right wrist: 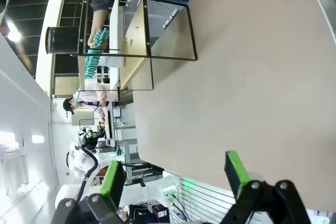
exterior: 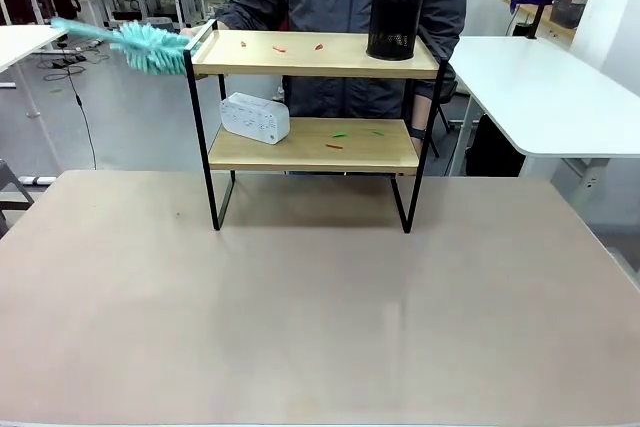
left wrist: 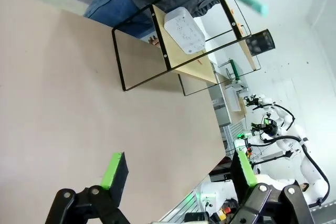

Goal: Clean the shelf.
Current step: Pick up the Duster from the human.

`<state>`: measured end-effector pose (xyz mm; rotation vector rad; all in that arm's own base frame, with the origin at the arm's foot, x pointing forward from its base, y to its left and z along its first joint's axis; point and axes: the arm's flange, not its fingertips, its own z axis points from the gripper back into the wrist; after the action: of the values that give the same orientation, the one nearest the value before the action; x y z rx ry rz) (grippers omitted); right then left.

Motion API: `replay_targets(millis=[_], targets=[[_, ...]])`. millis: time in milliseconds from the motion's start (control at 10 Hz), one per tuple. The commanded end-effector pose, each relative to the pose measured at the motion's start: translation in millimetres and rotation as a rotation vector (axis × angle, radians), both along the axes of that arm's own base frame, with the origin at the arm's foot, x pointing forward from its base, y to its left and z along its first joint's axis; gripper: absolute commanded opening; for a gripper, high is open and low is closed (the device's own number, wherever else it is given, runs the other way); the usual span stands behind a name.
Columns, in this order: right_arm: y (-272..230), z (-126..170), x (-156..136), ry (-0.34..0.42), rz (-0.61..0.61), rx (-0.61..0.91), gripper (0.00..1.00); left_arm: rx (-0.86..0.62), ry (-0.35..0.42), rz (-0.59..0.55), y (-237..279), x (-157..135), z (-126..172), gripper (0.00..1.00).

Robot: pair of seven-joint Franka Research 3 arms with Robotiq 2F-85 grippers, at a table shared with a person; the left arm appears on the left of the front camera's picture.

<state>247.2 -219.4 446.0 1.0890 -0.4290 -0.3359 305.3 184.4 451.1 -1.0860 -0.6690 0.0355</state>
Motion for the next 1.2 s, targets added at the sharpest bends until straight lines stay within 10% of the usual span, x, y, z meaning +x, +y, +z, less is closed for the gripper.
replay_targets(millis=[0,600,1100], targets=[[-1.0,-0.8,2.2,-0.029,0.009,-0.004,1.00,-0.109,0.008,-0.042,3.4,-6.8,8.2,1.00],[-1.0,-0.8,2.2,-0.029,0.009,-0.004,1.00,-0.411,0.422,-0.022,6.7,176.0,91.0,1.00],[-1.0,-0.8,2.2,-0.029,0.009,-0.004,1.00,-0.342,0.663,-0.086,-61.7,258.3,50.7,1.00]])
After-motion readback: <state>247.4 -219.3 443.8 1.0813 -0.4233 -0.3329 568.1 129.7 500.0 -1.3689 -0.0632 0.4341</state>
